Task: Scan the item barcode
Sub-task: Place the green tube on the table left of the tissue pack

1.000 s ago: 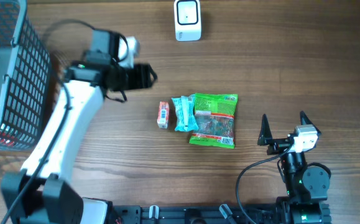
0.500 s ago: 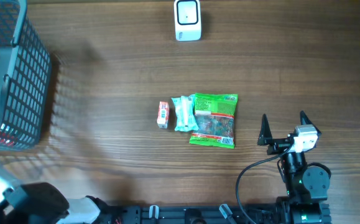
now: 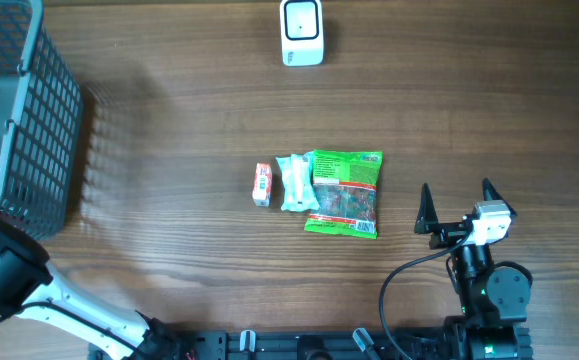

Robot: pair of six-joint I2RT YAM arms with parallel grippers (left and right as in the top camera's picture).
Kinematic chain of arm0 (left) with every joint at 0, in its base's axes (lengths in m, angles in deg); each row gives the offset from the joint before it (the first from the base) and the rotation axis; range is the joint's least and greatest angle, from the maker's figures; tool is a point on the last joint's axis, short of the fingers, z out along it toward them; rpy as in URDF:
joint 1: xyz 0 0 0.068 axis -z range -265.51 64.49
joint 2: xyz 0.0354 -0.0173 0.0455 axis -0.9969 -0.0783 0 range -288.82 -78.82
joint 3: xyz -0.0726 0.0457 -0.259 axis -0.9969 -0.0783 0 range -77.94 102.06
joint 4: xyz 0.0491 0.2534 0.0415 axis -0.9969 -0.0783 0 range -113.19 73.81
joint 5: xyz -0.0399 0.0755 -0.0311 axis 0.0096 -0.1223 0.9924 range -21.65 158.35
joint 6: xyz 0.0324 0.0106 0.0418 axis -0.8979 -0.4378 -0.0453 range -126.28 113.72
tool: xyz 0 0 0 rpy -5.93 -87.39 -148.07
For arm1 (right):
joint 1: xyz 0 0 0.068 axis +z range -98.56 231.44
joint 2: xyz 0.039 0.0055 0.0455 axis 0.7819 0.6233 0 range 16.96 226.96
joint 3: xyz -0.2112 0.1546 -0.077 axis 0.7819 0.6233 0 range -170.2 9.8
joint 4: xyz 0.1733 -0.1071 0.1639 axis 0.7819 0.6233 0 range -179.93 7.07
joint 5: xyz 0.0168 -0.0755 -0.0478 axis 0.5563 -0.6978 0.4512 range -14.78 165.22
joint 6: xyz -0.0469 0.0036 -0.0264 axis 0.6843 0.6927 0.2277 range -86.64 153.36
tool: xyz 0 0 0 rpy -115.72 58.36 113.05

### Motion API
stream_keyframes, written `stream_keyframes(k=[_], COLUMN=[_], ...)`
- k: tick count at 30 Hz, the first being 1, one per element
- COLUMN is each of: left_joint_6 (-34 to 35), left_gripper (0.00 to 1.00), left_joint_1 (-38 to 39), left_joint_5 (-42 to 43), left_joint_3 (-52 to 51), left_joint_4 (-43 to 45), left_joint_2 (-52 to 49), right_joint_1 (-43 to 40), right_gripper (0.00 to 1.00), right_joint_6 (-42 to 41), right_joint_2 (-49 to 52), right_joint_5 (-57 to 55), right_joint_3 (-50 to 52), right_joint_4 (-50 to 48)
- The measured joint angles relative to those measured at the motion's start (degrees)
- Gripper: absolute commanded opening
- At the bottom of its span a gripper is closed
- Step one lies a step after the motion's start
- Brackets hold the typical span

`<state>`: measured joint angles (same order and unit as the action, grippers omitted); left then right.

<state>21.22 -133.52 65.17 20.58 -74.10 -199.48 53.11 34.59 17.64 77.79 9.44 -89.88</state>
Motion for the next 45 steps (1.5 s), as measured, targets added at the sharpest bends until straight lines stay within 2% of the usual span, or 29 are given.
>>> stream_keyframes(k=[1, 3, 4, 7, 12, 14, 16, 21, 26, 30, 32, 34, 36, 37, 40, 41, 42, 43, 45], left_joint_6=[0.0, 0.0, -0.1, -0.3, -0.2, -0.2, -0.2, 1.8, 0.8, -1.6, -1.9, -1.9, -1.9, -2.0, -2.2, -2.2, -2.2, -2.5, -2.8], left_gripper=[0.57, 0.38, 0.23, 0.13, 0.17, 0.16, 0.16, 0.17, 0.18, 0.18, 0.18, 0.19, 0.23, 0.24, 0.24, 0.31, 0.88, 0.97, 1.0], left_joint_1=[0.0, 0.0, 0.0, 0.0, 0.0, 0.0, 0.0, 2.6, 17.7, 33.9, 40.7, 47.0, 52.3, 54.7, 59.6, 60.3, 61.2, 61.5, 61.7], left_joint_5=[0.0, 0.0, 0.0, 0.0, 0.0, 0.1, 2.7, 10.9, 14.6, 11.1, 9.0, 8.3, 7.9, 7.5, 5.3, 4.7, 4.2, 4.0, 3.5], left_joint_3=[-0.4, -2.3, -3.5, -5.2, -2.8, 0.2, 4.5, 7.1, 7.1, 4.7, -0.9, -10.0, -20.0, -26.7, -40.1, -41.9, -43.8, -44.2, -44.3], left_joint_4=[0.5, 1.8, 3.0, 3.7, 1.9, 0.3, 0.7, 1.0, -10.7, -19.5, -17.9, -12.1, -3.3, 3.8, 18.4, 20.3, 22.0, 22.3, 23.0], left_joint_2=[-0.3, -0.3, -0.3, -0.5, -0.1, 3.2, 12.3, 31.4, 38.3, 38.8, 38.4, 37.7, 36.0, 35.1, 31.4, 30.1, 27.6, 25.9, 24.7], right_joint_1=[0.0, 0.0, 0.0, 0.0, 0.0, 0.0, 0.0, 0.0, 0.0, 0.0, 0.0, 0.0, 0.0, 0.0, 0.0, 0.0, 0.0, 0.0, 0.0], right_gripper=[1.0, 1.0, 1.0, 1.0, 1.0, 1.0, 1.0, 1.0, 1.0, 1.0, 1.0, 1.0, 1.0, 1.0, 1.0, 1.0, 1.0, 1.0, 1.0], right_joint_6=[0.0, 0.0, 0.0, 0.0, 0.0, 0.0, 0.0, 0.0, 0.0, 0.0, 0.0, 0.0, 0.0, 0.0, 0.0, 0.0, 0.0, 0.0, 0.0], right_joint_2=[0.0, 0.0, 0.0, 0.0, 0.0, 0.0, 0.0, 0.0, 0.0, 0.0, 0.0, 0.0, 0.0, 0.0, 0.0, 0.0, 0.0, 0.0, 0.0], right_joint_5=[0.0, 0.0, 0.0, 0.0, 0.0, 0.0, 0.0, 0.0, 0.0, 0.0, 0.0, 0.0, 0.0, 0.0, 0.0, 0.0, 0.0, 0.0, 0.0], right_joint_3=[0.0, 0.0, 0.0, 0.0, 0.0, 0.0, 0.0, 0.0, 0.0, 0.0, 0.0, 0.0, 0.0, 0.0, 0.0, 0.0, 0.0, 0.0, 0.0], right_joint_4=[0.0, 0.0, 0.0, 0.0, 0.0, 0.0, 0.0, 0.0, 0.0, 0.0, 0.0, 0.0, 0.0, 0.0, 0.0, 0.0, 0.0, 0.0, 0.0])
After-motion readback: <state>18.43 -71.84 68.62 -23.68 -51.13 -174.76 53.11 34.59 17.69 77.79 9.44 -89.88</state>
